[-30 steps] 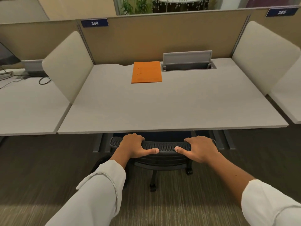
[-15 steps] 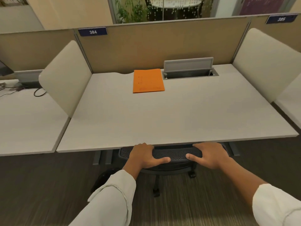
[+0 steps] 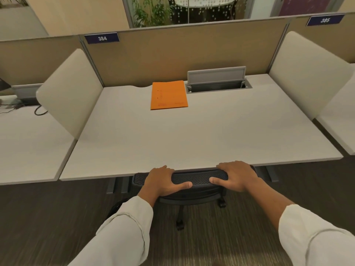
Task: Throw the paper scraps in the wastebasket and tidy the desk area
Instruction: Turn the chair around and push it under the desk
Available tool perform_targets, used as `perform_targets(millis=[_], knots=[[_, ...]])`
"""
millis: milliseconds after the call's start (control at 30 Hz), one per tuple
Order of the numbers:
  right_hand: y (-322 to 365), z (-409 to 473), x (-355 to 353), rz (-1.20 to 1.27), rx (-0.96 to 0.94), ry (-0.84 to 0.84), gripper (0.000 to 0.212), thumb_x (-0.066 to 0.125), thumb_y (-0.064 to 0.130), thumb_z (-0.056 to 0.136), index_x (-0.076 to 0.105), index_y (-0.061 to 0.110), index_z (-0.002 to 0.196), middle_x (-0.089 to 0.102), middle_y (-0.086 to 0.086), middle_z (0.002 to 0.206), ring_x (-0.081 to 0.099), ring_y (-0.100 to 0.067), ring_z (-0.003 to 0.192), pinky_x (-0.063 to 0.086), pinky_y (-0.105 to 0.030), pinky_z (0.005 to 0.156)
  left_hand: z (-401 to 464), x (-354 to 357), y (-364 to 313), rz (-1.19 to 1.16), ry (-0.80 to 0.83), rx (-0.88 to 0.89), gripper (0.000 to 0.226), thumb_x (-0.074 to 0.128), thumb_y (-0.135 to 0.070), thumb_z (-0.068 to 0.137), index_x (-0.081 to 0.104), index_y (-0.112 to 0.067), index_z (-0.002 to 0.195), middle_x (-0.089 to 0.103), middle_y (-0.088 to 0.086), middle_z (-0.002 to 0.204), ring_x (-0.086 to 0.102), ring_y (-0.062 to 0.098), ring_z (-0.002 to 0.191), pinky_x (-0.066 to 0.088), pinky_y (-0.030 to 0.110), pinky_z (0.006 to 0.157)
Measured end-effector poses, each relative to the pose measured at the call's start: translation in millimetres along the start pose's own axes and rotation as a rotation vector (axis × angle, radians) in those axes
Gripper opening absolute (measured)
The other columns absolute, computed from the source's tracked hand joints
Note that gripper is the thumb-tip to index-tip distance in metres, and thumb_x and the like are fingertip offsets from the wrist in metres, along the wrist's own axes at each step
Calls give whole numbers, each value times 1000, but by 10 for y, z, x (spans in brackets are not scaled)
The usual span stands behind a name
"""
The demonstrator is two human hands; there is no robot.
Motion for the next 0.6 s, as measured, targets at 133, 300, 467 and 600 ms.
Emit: perform_targets(millis=[133, 300, 467, 600], knots=[[-22, 43, -12, -21, 64, 157, 112, 11, 101, 67, 48, 31, 146, 51, 0, 151, 50, -25, 135, 43, -44, 105, 11, -50, -7, -5, 35, -30, 96, 24, -106, 58, 68, -27, 90, 64, -7, 78, 60, 12, 71, 49, 30, 68], [10, 22, -45, 0, 106, 231, 119, 2, 102, 63, 34, 33, 154, 33, -3, 163, 35, -26, 147, 35, -50, 113, -17, -40, -37, 28, 49, -79, 96, 22, -106, 58, 67, -26, 87, 67, -8, 79, 62, 13, 73, 52, 33, 71], [29, -21, 6, 20, 123, 249, 115, 1, 99, 68, 30, 31, 156, 28, -4, 165, 29, -26, 150, 30, -53, 115, -93, 23, -42, 21, 10, -97, 91, 25, -105, 61, 62, -26, 91, 65, -10, 85, 61, 13, 76, 51, 33, 72], [7, -45, 0, 19, 130, 254, 119, -1, 99, 67, 28, 28, 158, 25, -5, 166, 27, -26, 151, 23, -53, 118, -104, 37, -69, 33, 14, -105, 90, 21, -104, 63, 54, -25, 92, 62, -8, 88, 59, 14, 77, 51, 36, 73]])
Point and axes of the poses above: each hand's wrist, its own z-axis towards the middle knuckle, its own x-axis out of the palm, y = z × x, the point moved 2 cm from there along z, towards the middle knuckle
